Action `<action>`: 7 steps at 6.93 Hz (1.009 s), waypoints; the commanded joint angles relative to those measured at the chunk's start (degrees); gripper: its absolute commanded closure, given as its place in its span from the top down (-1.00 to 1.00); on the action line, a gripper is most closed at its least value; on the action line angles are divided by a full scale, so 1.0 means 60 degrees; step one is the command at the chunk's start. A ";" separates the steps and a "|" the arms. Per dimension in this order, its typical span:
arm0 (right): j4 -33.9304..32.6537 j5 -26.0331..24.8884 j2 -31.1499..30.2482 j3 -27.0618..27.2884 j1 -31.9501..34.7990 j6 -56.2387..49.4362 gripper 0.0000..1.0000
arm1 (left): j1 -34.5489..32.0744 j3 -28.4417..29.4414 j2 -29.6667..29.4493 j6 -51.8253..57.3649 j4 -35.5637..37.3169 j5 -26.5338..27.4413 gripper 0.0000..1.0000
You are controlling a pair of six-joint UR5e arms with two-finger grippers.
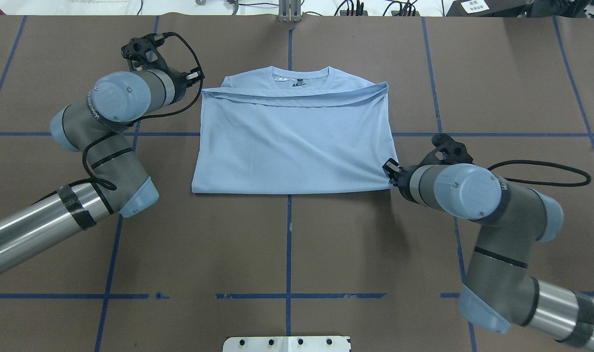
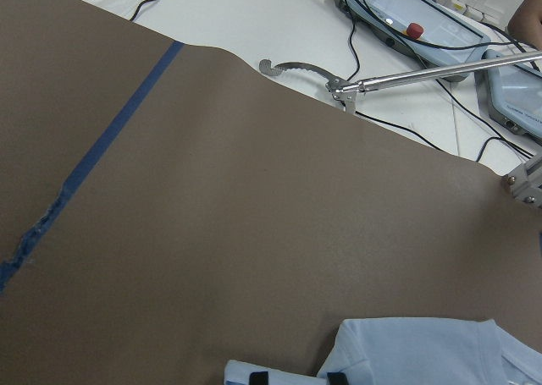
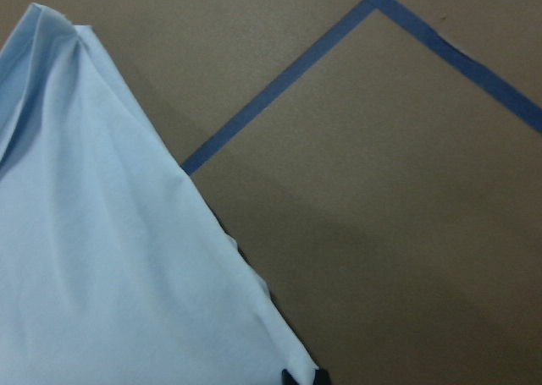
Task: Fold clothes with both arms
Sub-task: 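Drag the folded shirt corner toward the robot with the right gripper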
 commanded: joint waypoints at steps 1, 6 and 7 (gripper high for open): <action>-0.0048 0.0330 -0.1952 0.2765 -0.1622 0.1146 -1.00 | 0.0063 -0.0443 0.0000 -0.0020 0.0048 -0.0030 -0.30; -0.0034 0.0977 -0.3615 0.4257 -0.4434 0.1606 1.00 | 0.0528 -0.3283 0.1286 -0.1875 0.0590 -0.2140 -0.20; -0.0019 0.0961 -0.3455 0.4271 -0.3663 0.1606 1.00 | 0.0895 -0.3665 0.1652 -0.2359 0.0590 -0.2503 -0.19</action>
